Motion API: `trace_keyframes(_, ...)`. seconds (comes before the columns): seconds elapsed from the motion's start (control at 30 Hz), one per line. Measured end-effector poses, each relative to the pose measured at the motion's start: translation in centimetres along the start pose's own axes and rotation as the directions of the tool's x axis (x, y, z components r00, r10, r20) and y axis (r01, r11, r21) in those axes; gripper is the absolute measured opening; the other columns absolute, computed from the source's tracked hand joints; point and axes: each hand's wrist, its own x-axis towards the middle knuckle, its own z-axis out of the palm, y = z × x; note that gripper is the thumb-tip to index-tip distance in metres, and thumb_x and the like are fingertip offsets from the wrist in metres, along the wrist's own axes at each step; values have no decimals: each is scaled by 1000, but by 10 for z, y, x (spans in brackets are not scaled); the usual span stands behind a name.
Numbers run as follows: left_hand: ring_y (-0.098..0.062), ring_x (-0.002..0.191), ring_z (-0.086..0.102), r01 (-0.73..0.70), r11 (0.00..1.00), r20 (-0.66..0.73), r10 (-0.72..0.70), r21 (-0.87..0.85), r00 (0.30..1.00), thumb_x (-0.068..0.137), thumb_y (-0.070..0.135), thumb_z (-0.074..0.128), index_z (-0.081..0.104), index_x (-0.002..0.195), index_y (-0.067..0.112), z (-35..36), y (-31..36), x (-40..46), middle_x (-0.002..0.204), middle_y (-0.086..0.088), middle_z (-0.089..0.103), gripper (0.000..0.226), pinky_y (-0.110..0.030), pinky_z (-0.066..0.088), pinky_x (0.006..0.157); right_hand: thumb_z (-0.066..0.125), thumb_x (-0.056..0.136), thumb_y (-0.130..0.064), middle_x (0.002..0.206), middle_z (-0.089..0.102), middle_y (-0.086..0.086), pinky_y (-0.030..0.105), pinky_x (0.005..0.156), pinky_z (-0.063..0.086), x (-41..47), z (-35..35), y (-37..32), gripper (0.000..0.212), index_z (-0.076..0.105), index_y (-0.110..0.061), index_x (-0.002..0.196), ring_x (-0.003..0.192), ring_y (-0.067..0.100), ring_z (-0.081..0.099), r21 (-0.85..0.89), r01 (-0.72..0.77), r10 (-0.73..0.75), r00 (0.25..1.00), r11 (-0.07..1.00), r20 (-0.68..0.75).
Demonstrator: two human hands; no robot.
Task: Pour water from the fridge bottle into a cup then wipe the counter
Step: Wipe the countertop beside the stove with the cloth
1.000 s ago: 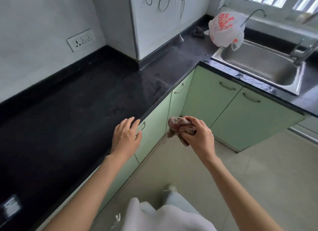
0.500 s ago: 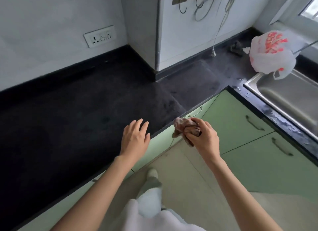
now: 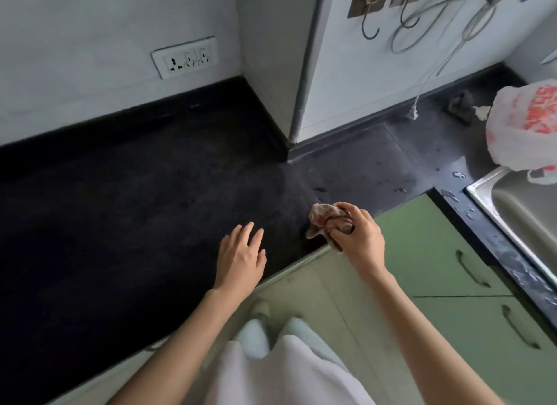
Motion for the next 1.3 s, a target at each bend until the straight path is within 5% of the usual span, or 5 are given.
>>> trace_keyframes(0.47,-39,120,54,258,965,111,-262,55,959,80,21,73,63,123,8,31,8,5,133,-17,56,46,-53,51,88,71,78,-31,124,55,5,45,85,49,90,48,-18,53,54,-25,128,113,32,48,-128,197,-178,973,972,146)
trace_keyframes(0.7,-36,131,46,256,965,131,-262,66,956,79,20,72,56,132,12,35,4,-7,142,-14,49,55,-52,46,97,56,82,-54,121,61,11,45,80,48,29,93,-13,48,65,-12,103,106,38,55,-207,551,-512,832,809,214)
trace_keyframes(0.83,-36,132,44,255,965,137,-260,56,956,82,20,70,54,134,12,37,4,-9,145,-13,47,55,-53,44,100,66,83,-34,122,60,12,44,86,47,17,69,34,33,64,-8,104,112,35,53,-204,662,-638,750,721,177)
trace_keyframes(1.03,-35,133,43,246,967,145,-254,70,956,85,22,67,52,137,13,36,3,-9,146,-12,45,54,-52,43,100,63,74,-4,138,47,14,47,102,42,66,37,74,60,51,-11,132,132,34,35,-182,426,-412,904,886,111)
trace_keyframes(1.3,-35,135,41,230,969,165,-241,85,956,86,22,67,50,138,13,36,3,-9,148,-12,44,56,-52,43,101,51,87,-55,142,44,11,49,113,27,56,86,10,58,53,-17,131,137,35,29,-152,514,-470,846,844,250)
